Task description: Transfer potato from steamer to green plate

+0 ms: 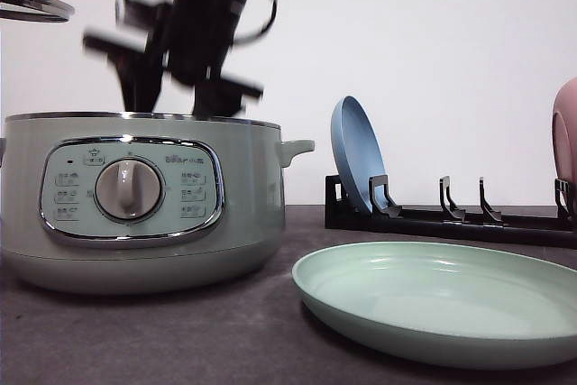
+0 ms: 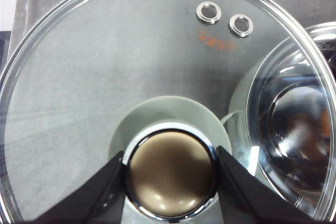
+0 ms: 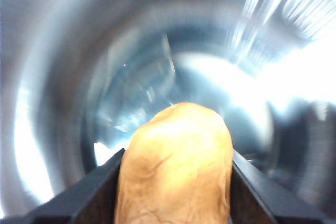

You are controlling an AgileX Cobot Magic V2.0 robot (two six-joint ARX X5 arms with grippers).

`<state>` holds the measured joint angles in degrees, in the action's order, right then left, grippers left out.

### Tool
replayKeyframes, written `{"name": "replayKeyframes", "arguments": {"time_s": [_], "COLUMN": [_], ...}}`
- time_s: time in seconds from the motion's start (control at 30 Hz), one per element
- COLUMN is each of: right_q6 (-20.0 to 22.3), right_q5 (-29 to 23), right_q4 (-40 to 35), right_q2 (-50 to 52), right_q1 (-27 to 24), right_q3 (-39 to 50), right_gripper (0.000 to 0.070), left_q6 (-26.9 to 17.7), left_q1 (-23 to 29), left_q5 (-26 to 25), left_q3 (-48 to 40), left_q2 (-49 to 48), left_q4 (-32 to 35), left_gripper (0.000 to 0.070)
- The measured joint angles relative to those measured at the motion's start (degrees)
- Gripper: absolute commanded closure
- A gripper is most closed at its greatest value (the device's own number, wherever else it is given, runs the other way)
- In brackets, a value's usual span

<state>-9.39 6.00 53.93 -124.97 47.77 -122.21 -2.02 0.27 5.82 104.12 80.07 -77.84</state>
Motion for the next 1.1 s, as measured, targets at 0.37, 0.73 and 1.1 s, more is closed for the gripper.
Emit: {"name": "replayKeyframes", "arguments": {"time_s": [0.37,0.73,1.1], "right_q6": [4.16,6.65,6.78], "right_q5": [0.00,-0.46,0.02], "right_q4": [7.97,16.29,2.24], "right_q2": [17.29,33.35,54.78], "right_q1": [-2.49,-8.75,-12.59], "right_q3": [-0.02,7.47,42.68], "right_gripper": [0.0535,0.0536,0.0536], "left_q6": [0.00,0.00,-0.02], "left_q1": [-0.02,-0.99,-7.63], "left_q5": [-2.78,-6.25,-7.55], "left_q3": [0.00,0.00,0.00], "left_q2": [0.00,0.00,0.00], "left_q4": [0.06,0.46,0.48], "left_gripper": [0.0700,0.0700,0.0700]}}
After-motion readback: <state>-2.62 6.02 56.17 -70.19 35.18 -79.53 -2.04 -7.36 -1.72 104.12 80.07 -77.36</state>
